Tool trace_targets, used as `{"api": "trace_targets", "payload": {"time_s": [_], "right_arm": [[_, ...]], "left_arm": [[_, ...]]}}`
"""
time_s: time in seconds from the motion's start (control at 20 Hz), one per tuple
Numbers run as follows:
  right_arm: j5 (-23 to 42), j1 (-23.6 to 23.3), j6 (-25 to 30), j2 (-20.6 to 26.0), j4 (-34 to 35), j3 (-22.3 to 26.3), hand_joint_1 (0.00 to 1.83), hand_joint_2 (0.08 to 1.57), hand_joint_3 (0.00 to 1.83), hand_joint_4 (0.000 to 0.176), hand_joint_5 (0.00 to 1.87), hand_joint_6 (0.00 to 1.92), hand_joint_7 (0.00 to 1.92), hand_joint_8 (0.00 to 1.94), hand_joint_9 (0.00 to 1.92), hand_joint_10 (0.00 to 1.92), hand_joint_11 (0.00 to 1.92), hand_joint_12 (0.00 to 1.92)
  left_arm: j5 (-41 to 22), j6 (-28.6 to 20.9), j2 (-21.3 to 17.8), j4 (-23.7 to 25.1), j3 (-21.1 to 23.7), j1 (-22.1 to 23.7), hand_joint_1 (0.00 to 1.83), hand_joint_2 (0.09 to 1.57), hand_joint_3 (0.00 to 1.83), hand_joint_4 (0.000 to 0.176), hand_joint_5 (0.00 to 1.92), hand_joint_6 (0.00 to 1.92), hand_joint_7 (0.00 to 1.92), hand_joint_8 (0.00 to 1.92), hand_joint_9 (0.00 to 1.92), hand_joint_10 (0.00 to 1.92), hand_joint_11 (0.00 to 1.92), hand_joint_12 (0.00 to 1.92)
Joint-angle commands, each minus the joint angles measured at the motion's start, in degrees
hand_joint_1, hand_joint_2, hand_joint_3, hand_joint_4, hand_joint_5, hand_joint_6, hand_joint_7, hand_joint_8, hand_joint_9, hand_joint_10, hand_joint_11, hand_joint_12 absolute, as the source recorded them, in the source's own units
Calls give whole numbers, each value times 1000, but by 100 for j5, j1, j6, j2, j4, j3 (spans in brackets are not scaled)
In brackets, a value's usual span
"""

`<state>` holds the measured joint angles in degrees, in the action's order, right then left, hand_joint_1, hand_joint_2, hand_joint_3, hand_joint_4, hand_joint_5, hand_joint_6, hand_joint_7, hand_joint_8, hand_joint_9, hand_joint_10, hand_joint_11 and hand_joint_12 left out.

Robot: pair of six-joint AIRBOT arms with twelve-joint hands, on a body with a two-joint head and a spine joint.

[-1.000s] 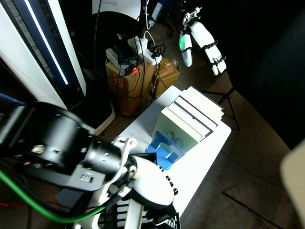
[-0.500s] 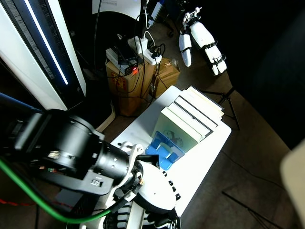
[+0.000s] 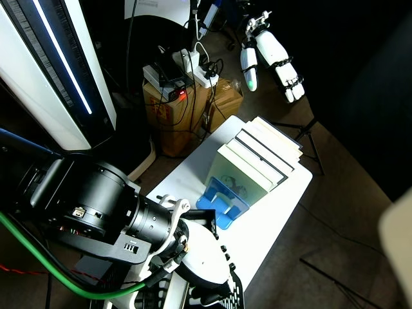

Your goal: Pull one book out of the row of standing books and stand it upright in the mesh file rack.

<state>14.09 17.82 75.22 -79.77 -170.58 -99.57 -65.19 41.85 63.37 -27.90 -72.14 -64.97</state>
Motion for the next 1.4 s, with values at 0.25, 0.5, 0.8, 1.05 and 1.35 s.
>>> {"api": "trace_targets", "payload": {"time_s": [0.25,0.5,0.8,1.05,1.35], "right_arm": [[-552,-21,-51,215,-199,192,1120,1313,2,0,548,1555,739,1509,635,1496,421,1921],[-849,-235,-70,658,-199,846,767,1133,0,113,109,310,147,301,126,299,83,1196],[-836,-277,-165,655,-199,834,660,1076,0,92,0,0,0,0,0,0,0,0],[-823,-277,-174,650,-199,806,589,1045,0,161,0,0,0,0,0,0,0,0],[-1043,-280,-89,981,-172,1199,613,1030,0,140,0,0,0,0,0,0,0,0]], "left_arm": [[-659,-29,12,-17,-59,50,193,1382,0,104,18,0,0,0,0,0,0,0],[-652,-34,35,-17,-72,50,167,1388,3,101,7,0,0,0,0,0,0,0],[-644,-52,61,-16,-91,50,240,1406,3,52,27,6,0,0,0,0,0,0],[-649,-56,62,-17,-88,51,241,1407,2,72,19,1,0,0,0,0,0,0],[-655,-62,62,-35,-66,49,238,1406,0,64,18,2,0,0,0,0,0,0]]}}
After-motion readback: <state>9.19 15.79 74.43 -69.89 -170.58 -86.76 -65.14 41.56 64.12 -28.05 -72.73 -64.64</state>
